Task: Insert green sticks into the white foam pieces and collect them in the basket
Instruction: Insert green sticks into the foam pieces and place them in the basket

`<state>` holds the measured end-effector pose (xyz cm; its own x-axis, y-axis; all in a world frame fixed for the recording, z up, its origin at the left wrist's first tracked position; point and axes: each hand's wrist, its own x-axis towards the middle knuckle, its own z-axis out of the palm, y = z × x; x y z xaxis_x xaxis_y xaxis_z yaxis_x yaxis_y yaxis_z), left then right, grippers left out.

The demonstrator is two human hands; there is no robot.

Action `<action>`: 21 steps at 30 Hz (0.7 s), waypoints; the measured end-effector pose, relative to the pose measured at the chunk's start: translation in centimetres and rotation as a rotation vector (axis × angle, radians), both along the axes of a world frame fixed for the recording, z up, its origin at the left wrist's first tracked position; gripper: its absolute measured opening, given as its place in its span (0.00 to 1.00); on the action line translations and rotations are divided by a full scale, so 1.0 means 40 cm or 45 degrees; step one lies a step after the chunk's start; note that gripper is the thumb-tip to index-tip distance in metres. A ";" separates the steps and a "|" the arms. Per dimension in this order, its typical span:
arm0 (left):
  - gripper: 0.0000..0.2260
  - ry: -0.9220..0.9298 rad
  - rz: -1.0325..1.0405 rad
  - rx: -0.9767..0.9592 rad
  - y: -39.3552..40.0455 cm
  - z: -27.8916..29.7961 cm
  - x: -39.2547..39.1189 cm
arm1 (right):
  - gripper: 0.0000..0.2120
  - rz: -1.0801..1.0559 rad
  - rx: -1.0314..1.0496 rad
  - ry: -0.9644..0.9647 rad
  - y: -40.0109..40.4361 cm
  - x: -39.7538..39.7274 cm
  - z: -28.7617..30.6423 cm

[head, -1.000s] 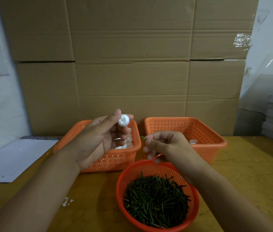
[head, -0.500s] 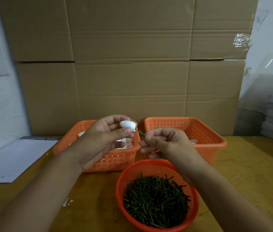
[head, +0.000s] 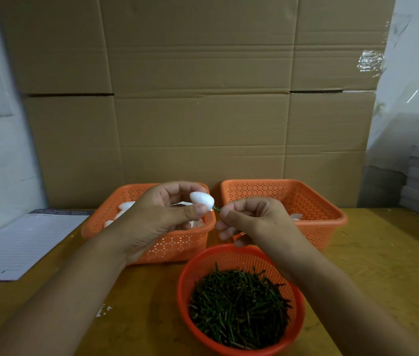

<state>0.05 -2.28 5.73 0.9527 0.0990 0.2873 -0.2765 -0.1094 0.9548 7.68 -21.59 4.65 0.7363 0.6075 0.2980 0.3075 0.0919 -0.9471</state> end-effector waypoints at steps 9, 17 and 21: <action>0.15 0.001 0.011 0.076 -0.007 -0.007 0.004 | 0.05 0.011 0.005 0.007 0.004 -0.005 0.000; 0.13 -0.011 0.011 0.095 -0.012 -0.014 0.010 | 0.06 0.030 0.014 0.011 0.004 -0.007 -0.001; 0.12 -0.005 0.003 0.086 -0.016 -0.015 0.011 | 0.06 0.032 0.011 0.003 0.003 -0.007 -0.002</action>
